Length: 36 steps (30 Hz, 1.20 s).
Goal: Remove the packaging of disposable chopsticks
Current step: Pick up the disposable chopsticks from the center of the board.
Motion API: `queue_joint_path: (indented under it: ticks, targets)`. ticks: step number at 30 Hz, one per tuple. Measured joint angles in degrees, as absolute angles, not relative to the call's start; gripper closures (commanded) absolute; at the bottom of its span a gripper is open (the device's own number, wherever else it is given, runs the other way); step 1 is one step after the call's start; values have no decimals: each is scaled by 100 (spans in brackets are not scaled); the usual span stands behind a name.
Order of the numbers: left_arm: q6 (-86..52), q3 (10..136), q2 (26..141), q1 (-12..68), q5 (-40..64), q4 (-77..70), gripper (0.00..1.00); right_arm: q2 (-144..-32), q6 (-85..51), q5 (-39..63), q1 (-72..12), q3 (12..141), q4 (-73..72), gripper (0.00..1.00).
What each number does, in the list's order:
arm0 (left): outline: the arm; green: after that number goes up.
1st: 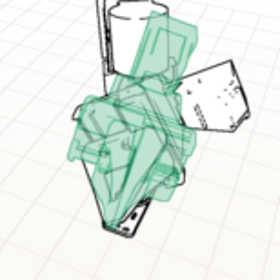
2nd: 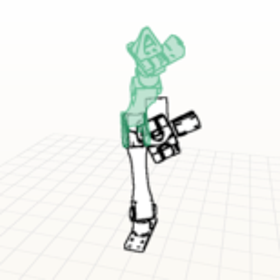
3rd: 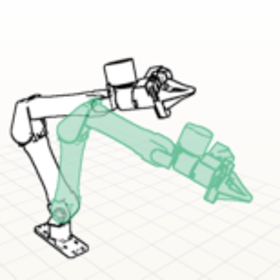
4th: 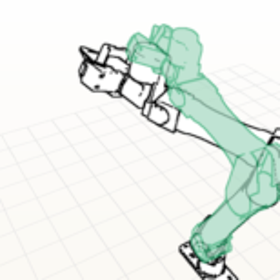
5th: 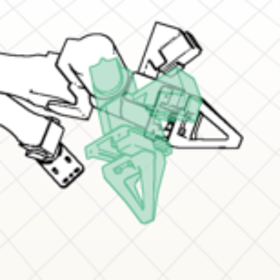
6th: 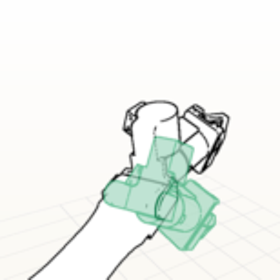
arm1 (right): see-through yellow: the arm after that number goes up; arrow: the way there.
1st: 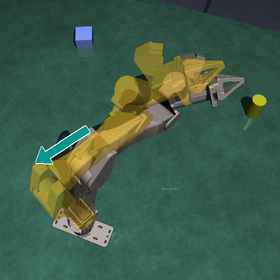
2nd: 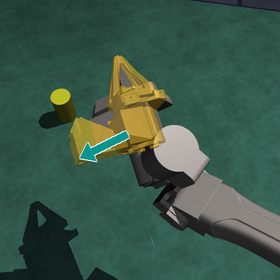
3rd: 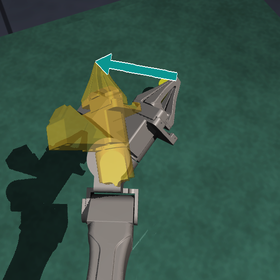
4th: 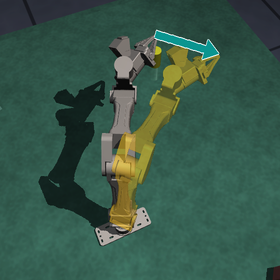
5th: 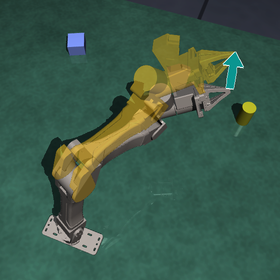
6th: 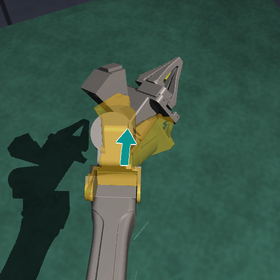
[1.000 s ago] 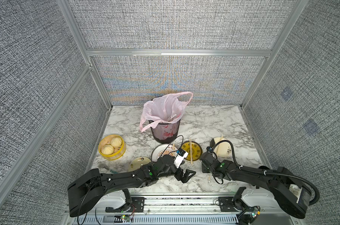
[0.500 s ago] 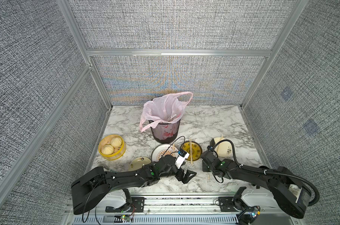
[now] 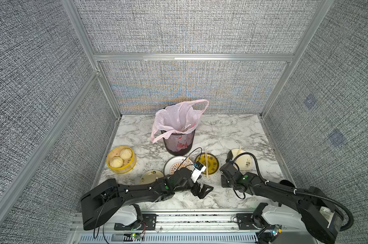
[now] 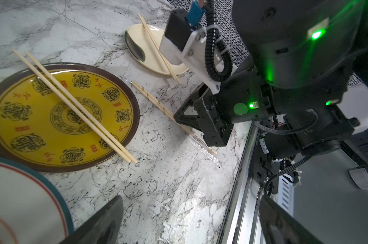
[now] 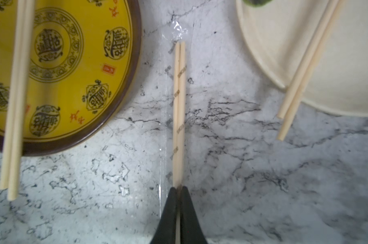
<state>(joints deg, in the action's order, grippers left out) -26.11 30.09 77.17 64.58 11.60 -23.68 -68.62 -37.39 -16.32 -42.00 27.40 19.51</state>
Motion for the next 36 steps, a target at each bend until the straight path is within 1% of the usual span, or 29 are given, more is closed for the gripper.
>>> queue_joint_path:
  ticks: [7,17,23,24,30,33,36]
  targets:
    - [-2593,3068,7773,6458,1151,-2381,0,-6657,-3664,-1474,-4189,2770,2027,100]
    - [-2720,3656,7959,6451,744,-2047,0,-5478,-3516,-1518,-4130,2928,2530,100]
    - [-2698,3942,8082,6383,447,-2016,4,-4602,-3245,-1400,-4128,2882,2596,100]
    - [-2700,3972,8112,6342,440,-2049,5,-4429,-3157,-1278,-4123,2860,2532,100]
    - [-2722,3979,8130,6055,314,-2423,6,-3459,-2716,-228,-4128,2652,1841,100]
    - [-2724,3968,8132,5907,364,-2729,6,-3229,-2576,322,-4132,2624,1494,100]
    - [-2698,3909,8132,5889,528,-3131,6,-3238,-2495,851,-4163,2604,1146,100]
